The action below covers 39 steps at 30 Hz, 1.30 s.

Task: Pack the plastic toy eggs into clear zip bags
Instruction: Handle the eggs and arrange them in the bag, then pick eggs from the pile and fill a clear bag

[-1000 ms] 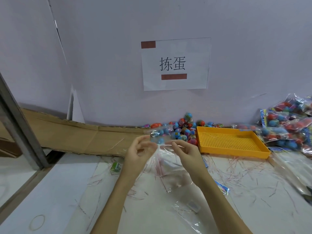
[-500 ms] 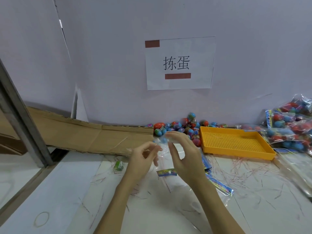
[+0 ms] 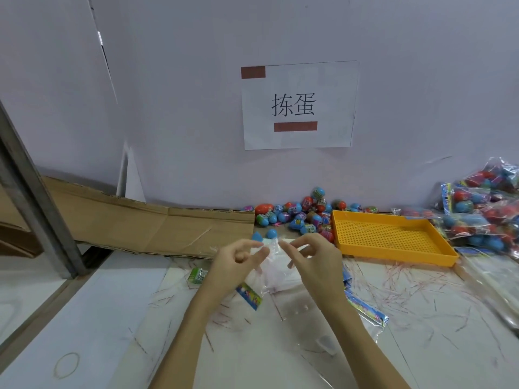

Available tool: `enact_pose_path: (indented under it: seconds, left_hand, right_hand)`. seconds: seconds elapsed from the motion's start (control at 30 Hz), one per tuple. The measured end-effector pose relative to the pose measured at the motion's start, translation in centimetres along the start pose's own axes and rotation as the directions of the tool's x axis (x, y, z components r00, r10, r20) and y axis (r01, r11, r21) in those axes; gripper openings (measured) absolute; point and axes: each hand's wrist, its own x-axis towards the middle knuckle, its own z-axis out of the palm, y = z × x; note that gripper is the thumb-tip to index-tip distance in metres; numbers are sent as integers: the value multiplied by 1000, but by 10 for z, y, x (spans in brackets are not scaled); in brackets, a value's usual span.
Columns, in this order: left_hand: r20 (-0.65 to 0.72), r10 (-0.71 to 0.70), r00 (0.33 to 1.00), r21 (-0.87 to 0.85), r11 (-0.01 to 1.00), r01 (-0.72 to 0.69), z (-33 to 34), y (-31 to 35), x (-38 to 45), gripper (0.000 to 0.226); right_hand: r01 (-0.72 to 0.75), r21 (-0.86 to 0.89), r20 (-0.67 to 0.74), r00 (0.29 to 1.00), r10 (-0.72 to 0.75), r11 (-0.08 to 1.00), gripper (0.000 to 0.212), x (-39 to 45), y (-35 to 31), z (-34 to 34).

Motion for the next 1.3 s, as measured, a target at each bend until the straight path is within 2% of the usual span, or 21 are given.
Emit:
enact_pose_path:
  seconds: [0.07,0.13,0.23,0.3,0.37,0.47,0.53,0.6,0.73,0.8,0.93,1.03,1.17,1.3]
  left_hand:
    - [90,-20,996,-52,998,25,-1,-1,0,49]
    - [50,-17,999,-171,985,25,0,-3,2,47]
    - [-44,-8,999,-267,964,-4,-1,-5,3,49]
    - [-58,-10,998,-223,975,-3,-1,-8,3,45]
    - [-52,-12,999,-168,986,3,-1,-8,3,39]
    - [-60,25,998,-119,992,-32,0,-6,1,32]
    - [-62,40,997,-91,995,-45,0,-4,0,29]
    - [-55,45,997,-101,994,-51,1,-2,0,26]
    - [-81,60,995,-134,988,-71,0,1,0,31]
    - [-82,58,995,-125,990,-68,0,1,0,39]
    - [-28,52,998,-82,995,-54,0,-1,1,31]
    - [-7,72,997,-72,995,-72,2,-1,1,39]
    - [-72,29,997,-138,990,-39,-1,1,2,51]
    - [-80,55,995,-151,986,-66,-5,-7,5,22]
  right_hand:
    - [-44,-13,-45,998,43,999,16,1,2,-2]
    - [-71,4,-39,997,71,997,14,3,0,-5]
    - [-209,116,117,974,196,971,31,4,-7,-9]
    - [-370,127,295,900,321,920,38,4,-12,-12]
    - [-469,119,408,826,388,875,37,3,-13,-15]
    - [-523,244,407,820,403,817,30,3,-12,-17]
    - [-590,389,442,793,419,707,33,4,-13,-18]
    - [-681,488,521,729,443,547,36,6,-14,-19]
    - [-788,528,630,613,477,315,45,9,-12,-17]
    - [-818,500,691,575,437,286,40,8,-14,-15]
    - [-790,467,713,602,360,398,30,6,-16,-13]
    - [-767,473,695,627,351,433,27,6,-12,-16]
    - [-732,519,681,666,305,441,32,11,-9,-27]
    - [-708,578,657,699,284,405,36,14,-8,-30]
